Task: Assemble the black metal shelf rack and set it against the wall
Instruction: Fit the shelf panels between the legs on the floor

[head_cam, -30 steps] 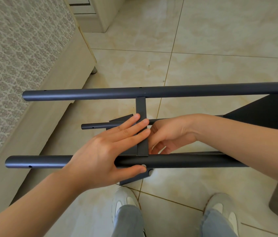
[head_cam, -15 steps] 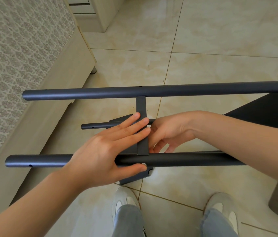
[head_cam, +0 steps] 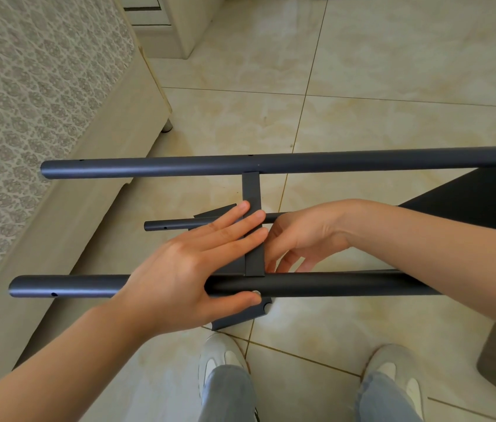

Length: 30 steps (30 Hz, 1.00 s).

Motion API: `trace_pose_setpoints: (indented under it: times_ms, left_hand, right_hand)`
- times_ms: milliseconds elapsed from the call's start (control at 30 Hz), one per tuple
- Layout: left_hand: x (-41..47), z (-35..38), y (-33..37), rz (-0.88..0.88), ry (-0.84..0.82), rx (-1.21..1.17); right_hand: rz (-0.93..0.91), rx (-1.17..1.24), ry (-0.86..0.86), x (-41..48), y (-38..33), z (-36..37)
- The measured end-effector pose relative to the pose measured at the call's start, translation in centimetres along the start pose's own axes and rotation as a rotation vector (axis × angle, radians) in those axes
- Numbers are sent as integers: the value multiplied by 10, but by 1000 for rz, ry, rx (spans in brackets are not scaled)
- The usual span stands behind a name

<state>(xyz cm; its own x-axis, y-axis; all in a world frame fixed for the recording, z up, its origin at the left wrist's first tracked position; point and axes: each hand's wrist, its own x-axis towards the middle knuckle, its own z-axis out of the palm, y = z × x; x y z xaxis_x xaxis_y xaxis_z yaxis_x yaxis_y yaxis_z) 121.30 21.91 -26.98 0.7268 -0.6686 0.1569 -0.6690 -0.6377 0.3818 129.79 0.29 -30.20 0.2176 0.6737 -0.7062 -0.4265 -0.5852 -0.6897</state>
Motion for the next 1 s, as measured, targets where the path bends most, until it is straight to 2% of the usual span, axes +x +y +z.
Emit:
trace_pose_setpoints:
  times_ms: [100,267,467,633,800,1000]
  left_hand:
    - [0,0,0,-3,-1,-8]
    - [0,0,-1,-3,-3,-2]
    - [2,0,-2,-6,4,7]
    - [3,0,-2,-4,6,21]
    - [3,0,-2,-6,0,16]
    - [3,-1,-2,-7,1,10]
  right_hand:
    - [-14,82,-40,0,1,-2]
    - [8,-21,45,2,1,1]
    - [-12,72,1,-4,0,-2]
    - [15,31,46,0,0,0]
    - [-15,104,-19,-3,1,-5]
    - [-3,68,13,2,2,-2]
